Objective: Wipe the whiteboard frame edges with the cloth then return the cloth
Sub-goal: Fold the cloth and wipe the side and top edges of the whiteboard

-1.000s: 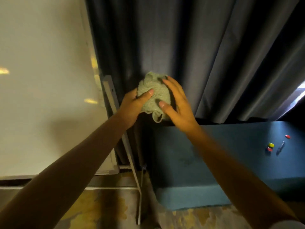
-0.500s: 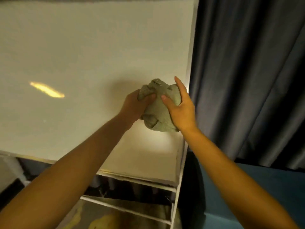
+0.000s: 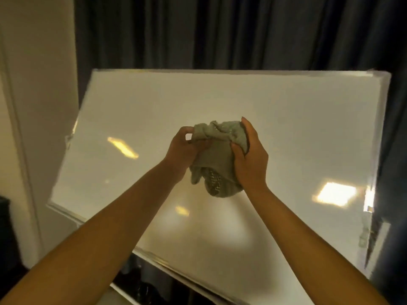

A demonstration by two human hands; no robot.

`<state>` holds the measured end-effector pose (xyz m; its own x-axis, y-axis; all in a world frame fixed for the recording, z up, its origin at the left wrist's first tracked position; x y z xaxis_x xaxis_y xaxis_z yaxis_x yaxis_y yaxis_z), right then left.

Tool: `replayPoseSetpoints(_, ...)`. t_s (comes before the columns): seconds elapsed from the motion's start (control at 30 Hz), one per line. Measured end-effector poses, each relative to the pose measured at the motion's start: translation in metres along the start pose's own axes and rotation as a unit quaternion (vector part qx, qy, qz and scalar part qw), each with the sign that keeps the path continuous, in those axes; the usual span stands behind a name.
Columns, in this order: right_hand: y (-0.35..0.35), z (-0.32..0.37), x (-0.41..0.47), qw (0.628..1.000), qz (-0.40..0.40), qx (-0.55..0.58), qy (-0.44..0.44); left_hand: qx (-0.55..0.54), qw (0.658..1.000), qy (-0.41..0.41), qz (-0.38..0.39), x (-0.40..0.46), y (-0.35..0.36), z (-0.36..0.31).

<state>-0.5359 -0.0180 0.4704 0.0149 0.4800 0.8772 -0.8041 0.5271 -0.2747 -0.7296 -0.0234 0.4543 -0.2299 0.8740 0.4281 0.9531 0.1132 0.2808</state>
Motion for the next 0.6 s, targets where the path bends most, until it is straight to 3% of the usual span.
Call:
replayPoseSetpoints(0.2,0.131,0.026,0.041,1.000,0.001,0.022,-0.003,-0.067,0.997,-0.027,-0.013,0.079,-0.113,0.002)
replayPoseSetpoints(0.43,0.269,0.053,0.097,0.991,0.037,0.114,0.053,-0.092,0.995,-0.012,0.029,0.170,-0.196,-0.025)
replayPoseSetpoints(0.6,0.391,0.072,0.117,0.954,0.166,0.182,0.170,-0.064,0.996,0.030,0.051,0.231,-0.257,-0.047)
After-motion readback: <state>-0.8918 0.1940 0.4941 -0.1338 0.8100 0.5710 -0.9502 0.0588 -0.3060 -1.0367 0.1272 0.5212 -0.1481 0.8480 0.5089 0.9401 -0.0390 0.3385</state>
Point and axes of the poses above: each hand's wrist, its own x-axis towards the middle knuckle, its own y-axis out of the palm, z = x × y, the point moved 8 cm from there along x, towards the middle knuckle, and after that the axes turned 14 degrees about -x, right-handed, at the moved point
